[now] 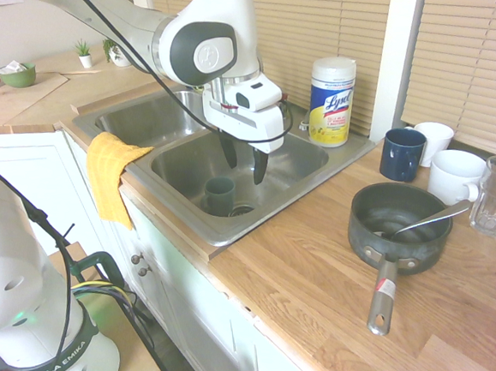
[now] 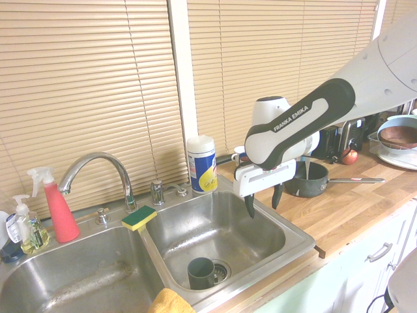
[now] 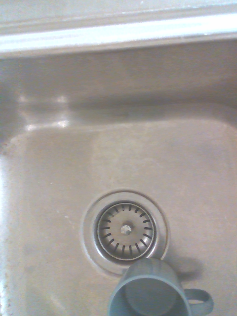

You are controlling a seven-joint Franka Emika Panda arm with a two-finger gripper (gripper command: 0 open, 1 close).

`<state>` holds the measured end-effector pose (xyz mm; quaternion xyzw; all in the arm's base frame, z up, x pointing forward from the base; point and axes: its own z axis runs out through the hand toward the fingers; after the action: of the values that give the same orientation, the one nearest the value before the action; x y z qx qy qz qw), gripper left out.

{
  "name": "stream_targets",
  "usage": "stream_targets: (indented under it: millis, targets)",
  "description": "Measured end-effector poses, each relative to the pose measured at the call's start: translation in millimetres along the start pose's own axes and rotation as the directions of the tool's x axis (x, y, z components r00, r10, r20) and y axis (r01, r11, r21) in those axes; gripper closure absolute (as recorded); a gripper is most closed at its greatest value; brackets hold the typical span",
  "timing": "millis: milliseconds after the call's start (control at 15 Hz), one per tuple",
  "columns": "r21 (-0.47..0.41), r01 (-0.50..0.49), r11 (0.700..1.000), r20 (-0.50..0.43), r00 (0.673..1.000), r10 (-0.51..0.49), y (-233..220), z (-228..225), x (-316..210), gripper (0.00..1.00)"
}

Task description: Put the spoon into the sink

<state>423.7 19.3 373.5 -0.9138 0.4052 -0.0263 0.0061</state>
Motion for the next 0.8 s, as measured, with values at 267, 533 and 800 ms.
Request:
stream_targets:
  millis: [267, 533, 800]
  targets:
    - [0.033, -0.053, 0.998, -0.054, 0.997, 0.055, 5.0, -11.7, 14.1, 0.0]
    - [0.127, -0.191, 0.973, -0.155, 0.966, 0.209, 49.6, -54.1, 56.4, 0.0]
    - [0.18, -0.318, 0.931, -0.205, 0.913, 0.352, 92.4, -60.8, 91.5, 0.0]
